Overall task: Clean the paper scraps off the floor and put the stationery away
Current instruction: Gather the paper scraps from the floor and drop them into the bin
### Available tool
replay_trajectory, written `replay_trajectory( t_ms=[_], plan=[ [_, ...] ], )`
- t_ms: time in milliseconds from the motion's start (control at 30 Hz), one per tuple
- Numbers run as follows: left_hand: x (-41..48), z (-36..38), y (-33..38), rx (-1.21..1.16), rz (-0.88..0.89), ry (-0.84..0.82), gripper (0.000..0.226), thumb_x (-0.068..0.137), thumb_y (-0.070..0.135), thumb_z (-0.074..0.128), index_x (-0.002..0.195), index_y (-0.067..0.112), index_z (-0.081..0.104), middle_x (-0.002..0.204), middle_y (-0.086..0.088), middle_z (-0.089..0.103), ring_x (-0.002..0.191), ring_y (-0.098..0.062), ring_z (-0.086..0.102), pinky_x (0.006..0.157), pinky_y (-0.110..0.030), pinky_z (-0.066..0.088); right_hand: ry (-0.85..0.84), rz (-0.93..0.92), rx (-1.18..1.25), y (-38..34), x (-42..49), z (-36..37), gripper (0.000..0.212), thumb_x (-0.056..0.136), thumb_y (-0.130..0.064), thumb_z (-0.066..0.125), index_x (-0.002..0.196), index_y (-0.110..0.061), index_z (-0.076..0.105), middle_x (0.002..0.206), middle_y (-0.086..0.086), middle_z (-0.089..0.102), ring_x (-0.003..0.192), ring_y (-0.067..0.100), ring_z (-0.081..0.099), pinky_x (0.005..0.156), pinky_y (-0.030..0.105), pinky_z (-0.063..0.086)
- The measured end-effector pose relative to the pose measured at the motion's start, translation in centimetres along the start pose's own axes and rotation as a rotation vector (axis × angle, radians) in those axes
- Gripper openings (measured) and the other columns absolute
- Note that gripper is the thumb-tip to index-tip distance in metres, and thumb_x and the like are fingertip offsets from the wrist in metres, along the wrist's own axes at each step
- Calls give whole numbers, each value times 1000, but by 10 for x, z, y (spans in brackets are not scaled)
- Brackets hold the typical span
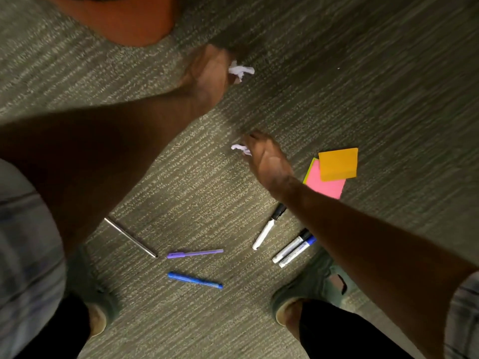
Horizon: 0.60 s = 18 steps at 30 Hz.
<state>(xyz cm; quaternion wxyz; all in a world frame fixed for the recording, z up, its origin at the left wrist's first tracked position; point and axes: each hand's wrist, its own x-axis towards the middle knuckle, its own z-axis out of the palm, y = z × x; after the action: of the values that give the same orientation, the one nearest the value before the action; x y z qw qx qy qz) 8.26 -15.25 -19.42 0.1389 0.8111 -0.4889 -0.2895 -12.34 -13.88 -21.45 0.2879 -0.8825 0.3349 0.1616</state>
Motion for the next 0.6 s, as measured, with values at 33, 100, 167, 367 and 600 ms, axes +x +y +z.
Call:
replay_trajectory(
  t_ms=[33,100,167,367,600],
  plan=[
    [6,5,6,58,-28,-58,28,97,23,60,112,2,69,101,-16,67,96,-31,66,78,-35,49,-34,-17,-18,5,-1,-3,30,98,-12,53,127,-19,60,123,0,62,111,11,59,96,17,46],
    [15,14,15,106,-91,-150,31,99,21,59,116,-3,67,117,-27,66,108,-39,65,89,-38,50,-54,-46,-33,12,2,-7,28,96,-14,55,122,-23,62,119,-1,62,107,15,61,95,23,49],
    [19,19,17,149,-133,-190,27,97,15,60,113,-6,66,118,-29,65,110,-41,64,86,-38,49,-50,-37,44,10,2,-9,25,94,-11,56,116,-19,66,112,0,65,99,16,63,90,27,52],
    [-26,6,-2,67,-163,-75,22,94,18,65,102,-2,72,85,-18,64,79,-35,65,63,-33,42,147,131,191,-2,-23,-18,20,94,-7,58,110,-8,71,105,14,69,99,27,62,87,28,43],
    [-141,-54,-23,-224,-182,-17,18,94,22,69,98,9,81,82,-14,76,71,-30,71,62,-42,55,134,242,233,-43,-69,-81,26,101,-17,53,115,0,66,112,20,64,107,34,57,93,36,40]
  ],
)
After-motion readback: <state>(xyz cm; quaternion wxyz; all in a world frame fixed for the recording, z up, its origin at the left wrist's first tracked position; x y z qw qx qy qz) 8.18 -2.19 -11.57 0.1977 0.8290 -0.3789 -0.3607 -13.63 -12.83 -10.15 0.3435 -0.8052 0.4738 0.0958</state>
